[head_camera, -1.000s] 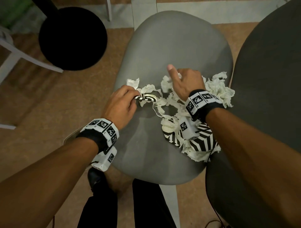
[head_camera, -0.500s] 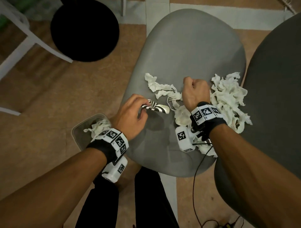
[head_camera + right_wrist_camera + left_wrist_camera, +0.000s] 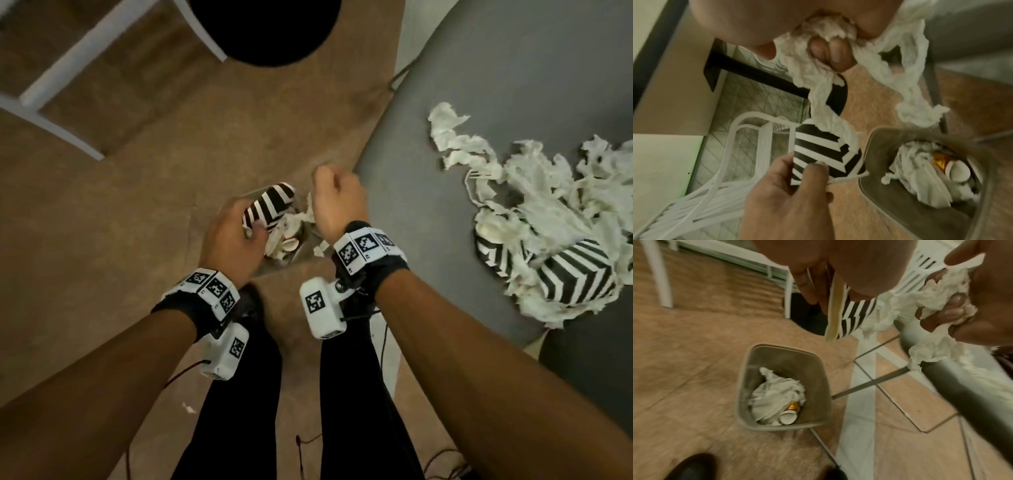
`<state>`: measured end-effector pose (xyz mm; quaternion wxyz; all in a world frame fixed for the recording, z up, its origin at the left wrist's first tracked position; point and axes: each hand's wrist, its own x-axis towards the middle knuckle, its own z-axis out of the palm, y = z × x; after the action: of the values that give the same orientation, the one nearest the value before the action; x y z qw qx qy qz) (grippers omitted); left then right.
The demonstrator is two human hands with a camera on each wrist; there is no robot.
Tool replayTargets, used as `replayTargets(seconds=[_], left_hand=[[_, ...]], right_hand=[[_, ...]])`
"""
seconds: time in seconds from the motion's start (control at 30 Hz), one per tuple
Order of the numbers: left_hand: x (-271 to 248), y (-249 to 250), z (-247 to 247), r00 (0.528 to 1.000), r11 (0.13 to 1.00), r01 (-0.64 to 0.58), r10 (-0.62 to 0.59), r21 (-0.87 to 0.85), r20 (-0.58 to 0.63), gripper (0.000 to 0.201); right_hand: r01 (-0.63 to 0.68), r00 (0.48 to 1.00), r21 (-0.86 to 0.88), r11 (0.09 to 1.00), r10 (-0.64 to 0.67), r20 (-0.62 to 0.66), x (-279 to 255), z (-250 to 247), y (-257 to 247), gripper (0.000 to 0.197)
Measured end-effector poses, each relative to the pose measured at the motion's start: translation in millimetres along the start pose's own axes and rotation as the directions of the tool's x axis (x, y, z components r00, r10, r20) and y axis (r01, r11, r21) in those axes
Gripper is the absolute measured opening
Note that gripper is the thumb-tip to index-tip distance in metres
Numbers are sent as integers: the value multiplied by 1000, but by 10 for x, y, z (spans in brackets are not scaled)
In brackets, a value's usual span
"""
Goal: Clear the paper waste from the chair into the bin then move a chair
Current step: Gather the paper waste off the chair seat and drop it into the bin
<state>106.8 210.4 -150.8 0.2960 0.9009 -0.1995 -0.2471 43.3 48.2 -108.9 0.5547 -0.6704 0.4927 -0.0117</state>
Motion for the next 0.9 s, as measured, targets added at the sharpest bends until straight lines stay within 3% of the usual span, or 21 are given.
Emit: replayTargets(seconds=[0.17, 0.27, 0.4, 0.5, 0.67, 0.83, 0.9], left_hand=[[46, -770, 13, 981, 980, 192, -193, 43, 23, 37], [86, -1108, 167, 951, 954, 298, -296, -14, 91, 44], [102, -1339, 303, 902, 918, 390, -367, -64, 229, 54], [71, -1320, 258, 919, 948, 319, -309, -4, 245, 41], [139, -864, 22, 953, 980, 200, -197, 11, 231, 22], [419, 171, -87, 979, 997, -2, -13, 72, 202, 18], [532, 687, 8, 980, 990, -108, 92, 86, 177, 17]], right_hand=[[-156, 967, 2, 988, 153, 206, 114, 789, 254, 20], [-293, 908, -80, 953, 303, 288, 212, 1125, 564, 39], [-306, 865, -232, 923, 372, 338, 192, 1286, 886, 54], [-282, 860, -279, 918, 370, 351, 82, 1221, 951, 59], [-214, 883, -172, 962, 266, 387, -40, 944, 750, 40], [-136, 943, 32, 990, 119, 311, -81, 109, 313, 27], [-72, 975, 82, 994, 53, 215, -56, -378, 209, 25]])
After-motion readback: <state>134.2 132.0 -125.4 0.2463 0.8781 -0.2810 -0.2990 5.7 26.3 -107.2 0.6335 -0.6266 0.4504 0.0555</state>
